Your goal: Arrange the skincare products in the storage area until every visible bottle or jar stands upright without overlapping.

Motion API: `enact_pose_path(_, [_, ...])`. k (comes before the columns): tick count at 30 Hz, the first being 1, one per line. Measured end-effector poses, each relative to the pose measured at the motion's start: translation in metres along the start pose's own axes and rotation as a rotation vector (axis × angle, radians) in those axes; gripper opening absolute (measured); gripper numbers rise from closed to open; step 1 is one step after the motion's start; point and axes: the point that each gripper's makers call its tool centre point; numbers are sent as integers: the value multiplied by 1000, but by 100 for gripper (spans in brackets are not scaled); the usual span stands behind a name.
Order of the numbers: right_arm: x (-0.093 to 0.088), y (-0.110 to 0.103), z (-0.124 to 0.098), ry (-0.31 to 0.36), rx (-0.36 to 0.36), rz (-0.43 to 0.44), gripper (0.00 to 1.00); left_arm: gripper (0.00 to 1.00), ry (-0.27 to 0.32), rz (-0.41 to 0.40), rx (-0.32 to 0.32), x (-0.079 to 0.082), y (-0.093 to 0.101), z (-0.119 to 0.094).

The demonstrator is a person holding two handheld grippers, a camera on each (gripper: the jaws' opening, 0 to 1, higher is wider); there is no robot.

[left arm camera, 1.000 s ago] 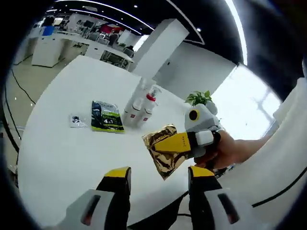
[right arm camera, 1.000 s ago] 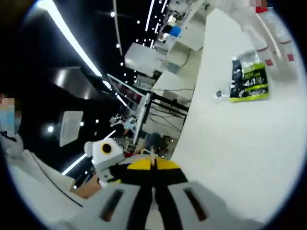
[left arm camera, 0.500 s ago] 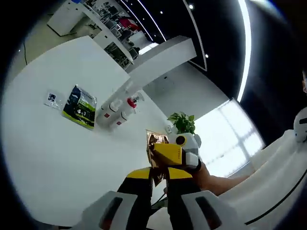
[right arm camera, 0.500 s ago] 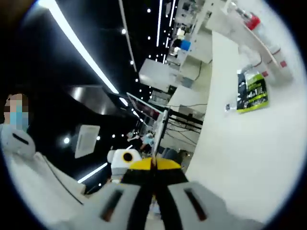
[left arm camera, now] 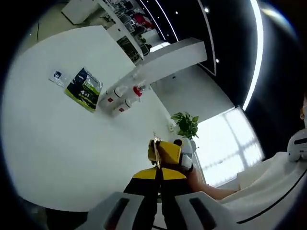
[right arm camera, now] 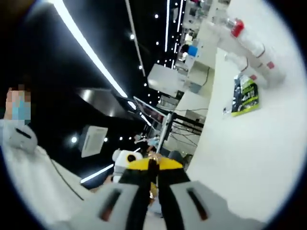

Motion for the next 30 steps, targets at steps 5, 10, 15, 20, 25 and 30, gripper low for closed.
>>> enact_pose_path(5, [-2, -3, -6, -14, 15, -27, 0, 0, -15, 14, 7, -5, 4, 6])
enact_pose_path(10, [0, -5, -8, -22, 30, -2, 0, 0, 3, 8, 16, -4, 8, 7])
enact_pose_path(15, [10, -6, -13, 15, 34, 9, 3, 0, 19, 22, 20, 1, 13, 8])
enact_pose_path(20, [18, -13, -24, 39, 55, -28, 0, 0, 6, 33, 16, 3, 17, 13])
enact_pose_path(25, [22, -14, -33, 54, 30, -72, 0, 0, -10, 30, 1, 1, 18, 22])
enact_pose_path(30, [28, -15, -43, 68, 16, -88, 0, 2, -17, 20, -15, 0, 18, 31])
Point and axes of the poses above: the point that each gripper's makers call its tool centre point, and the gripper's own axes: z roughly forward along the fingers, y roughly to its right, x roughly out of its top, and after that the axes turned 8 degrees about z, right-handed
